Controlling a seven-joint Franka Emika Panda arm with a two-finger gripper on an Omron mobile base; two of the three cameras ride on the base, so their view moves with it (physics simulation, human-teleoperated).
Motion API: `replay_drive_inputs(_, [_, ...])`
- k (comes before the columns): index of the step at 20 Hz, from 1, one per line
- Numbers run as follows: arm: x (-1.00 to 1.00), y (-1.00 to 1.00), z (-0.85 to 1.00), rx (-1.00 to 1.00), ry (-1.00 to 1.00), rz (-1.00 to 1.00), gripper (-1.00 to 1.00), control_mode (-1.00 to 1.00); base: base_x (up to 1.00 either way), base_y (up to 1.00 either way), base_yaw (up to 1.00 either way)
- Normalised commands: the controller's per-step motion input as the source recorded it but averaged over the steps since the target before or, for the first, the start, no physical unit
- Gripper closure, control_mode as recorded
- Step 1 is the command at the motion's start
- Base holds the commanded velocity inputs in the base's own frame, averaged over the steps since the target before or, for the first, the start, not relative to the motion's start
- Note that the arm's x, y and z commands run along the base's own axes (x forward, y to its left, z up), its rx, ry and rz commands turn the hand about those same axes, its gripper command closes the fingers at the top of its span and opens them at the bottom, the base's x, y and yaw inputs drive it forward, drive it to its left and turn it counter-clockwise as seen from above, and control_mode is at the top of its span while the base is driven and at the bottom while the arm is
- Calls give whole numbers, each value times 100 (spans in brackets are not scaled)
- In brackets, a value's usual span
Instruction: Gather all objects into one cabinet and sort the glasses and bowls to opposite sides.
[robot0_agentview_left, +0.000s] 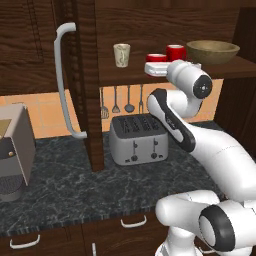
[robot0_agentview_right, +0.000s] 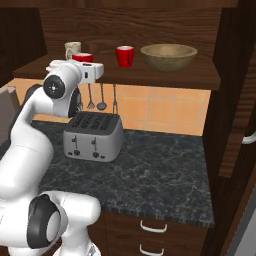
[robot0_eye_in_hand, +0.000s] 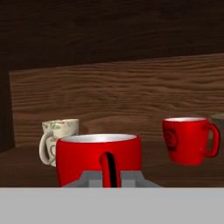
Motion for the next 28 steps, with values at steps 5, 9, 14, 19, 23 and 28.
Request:
replay_drive_inputs(5, [48,0,-14,0,0,0,100,-100,0,0,0])
replay_drive_inputs(9, [41,0,-14,0,0,0,100,-100,0,0,0])
replay_drive_inputs(14, [0,0,-2,0,0,3,-100,-100,0,0,0])
replay_drive_inputs(19, [-15,-1,2,0,-7,0,-100,-100,0,0,0])
replay_drive_inputs(23, [-82,-3,28,0,-20,0,-100,-100,0,0,0])
replay_drive_inputs(28, [-100,-3,49,-4,28,0,-100,-100,0,0,0])
